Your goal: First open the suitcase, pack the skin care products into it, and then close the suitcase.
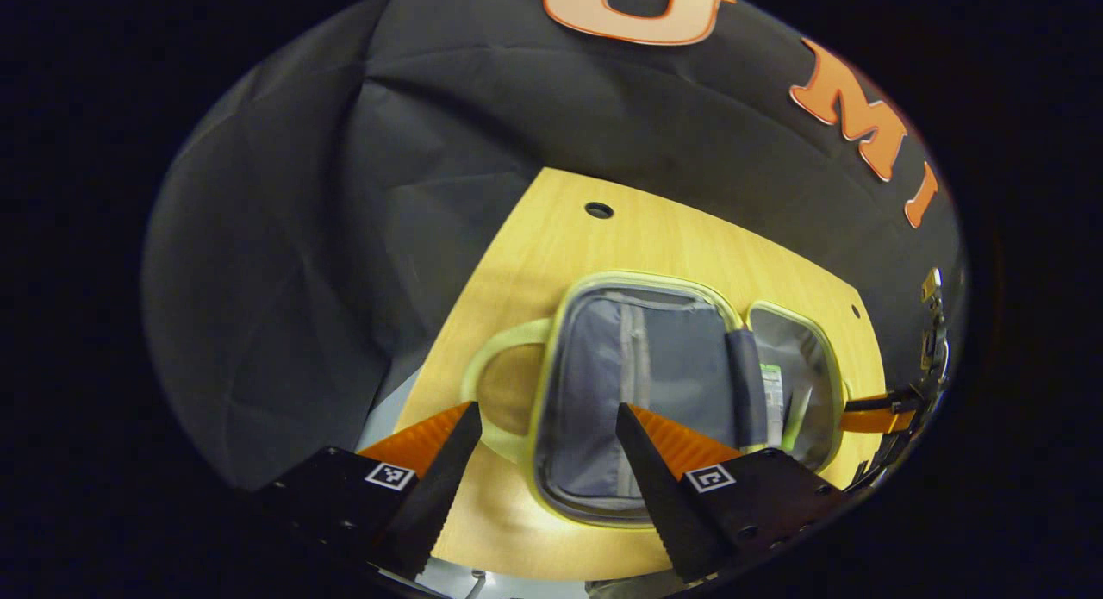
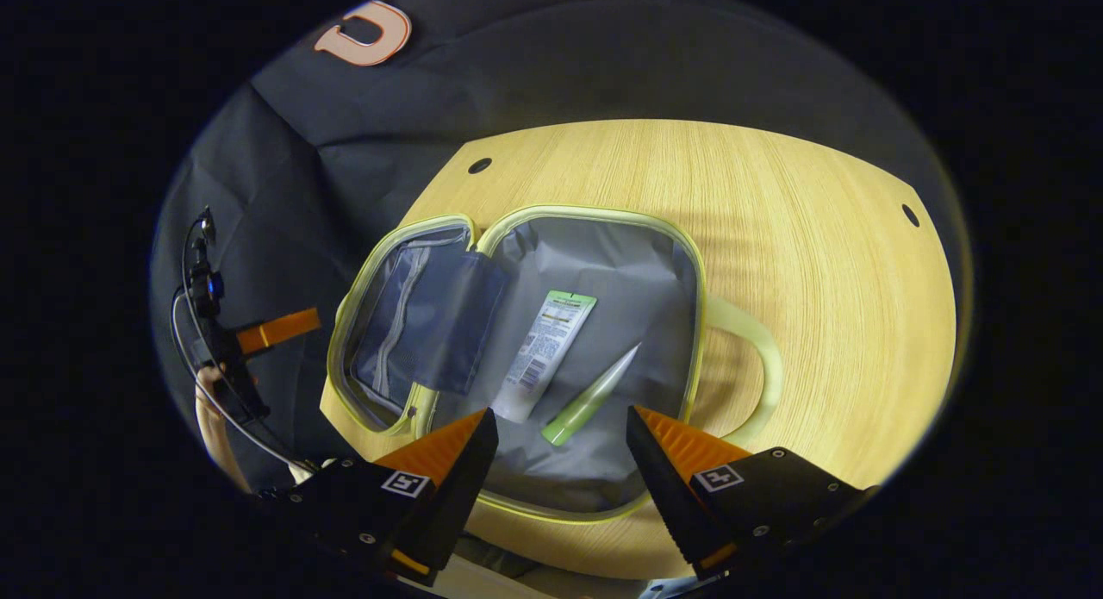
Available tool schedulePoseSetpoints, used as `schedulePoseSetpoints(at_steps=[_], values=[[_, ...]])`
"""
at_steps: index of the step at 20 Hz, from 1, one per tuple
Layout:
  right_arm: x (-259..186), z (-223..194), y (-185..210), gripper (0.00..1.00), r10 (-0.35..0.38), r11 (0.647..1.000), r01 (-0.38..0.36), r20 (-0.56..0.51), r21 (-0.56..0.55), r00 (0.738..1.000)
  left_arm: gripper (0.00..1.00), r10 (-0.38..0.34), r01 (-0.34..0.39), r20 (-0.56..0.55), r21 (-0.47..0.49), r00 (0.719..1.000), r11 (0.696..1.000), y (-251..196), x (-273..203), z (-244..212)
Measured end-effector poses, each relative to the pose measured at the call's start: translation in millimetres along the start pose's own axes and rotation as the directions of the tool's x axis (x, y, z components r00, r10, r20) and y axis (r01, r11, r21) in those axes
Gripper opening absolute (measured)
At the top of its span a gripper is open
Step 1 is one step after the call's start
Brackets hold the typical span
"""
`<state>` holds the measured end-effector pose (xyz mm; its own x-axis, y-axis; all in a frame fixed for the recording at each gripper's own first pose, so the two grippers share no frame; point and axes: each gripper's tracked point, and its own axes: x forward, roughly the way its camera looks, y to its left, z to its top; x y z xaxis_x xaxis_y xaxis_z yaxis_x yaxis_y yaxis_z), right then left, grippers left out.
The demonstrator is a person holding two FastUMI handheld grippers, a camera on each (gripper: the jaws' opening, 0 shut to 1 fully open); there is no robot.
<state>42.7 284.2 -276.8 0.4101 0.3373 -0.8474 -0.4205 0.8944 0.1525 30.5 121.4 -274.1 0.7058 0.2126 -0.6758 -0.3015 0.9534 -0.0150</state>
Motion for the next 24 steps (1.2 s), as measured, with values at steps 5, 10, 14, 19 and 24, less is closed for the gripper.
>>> schedulePoseSetpoints(at_steps=[5,10,14,19,24], values=[[-9.1,-7.4,4.6,0.96,-0.006,1.0,0.006,-0.006,-0.017,1.0,0.98,-0.064,0.068,0.033,-0.167,0.997,0.984,41.4,25.7,3.9],[-20.1,-7.1,4.4,0.96,-0.021,1.0,0.021,0.008,0.007,1.0,0.98,-0.164,0.187,0.093,-0.361,0.982,0.913,63.0,56.2,-2.9],[-26.7,-4.2,-0.1,0.96,-0.04,0.999,0.038,0.03,0.038,0.999,0.95,-0.295,0.321,0.134,-0.506,0.946,0.801,50.6,77.2,-10.9],[-32.4,-5.2,-0.8,0.96,-0.05,0.998,0.048,0.04,0.046,0.998,0.75,-0.373,0.378,0.149,-0.628,0.916,0.68,39.6,89.9,-20.0],[-39.5,-5.2,-4.4,0.96,-0.058,0.997,0.055,0.059,0.052,0.997,0.1,-0.325,0.335,0.134,-0.621,0.936,0.709,43.7,87.2,-20.9]])
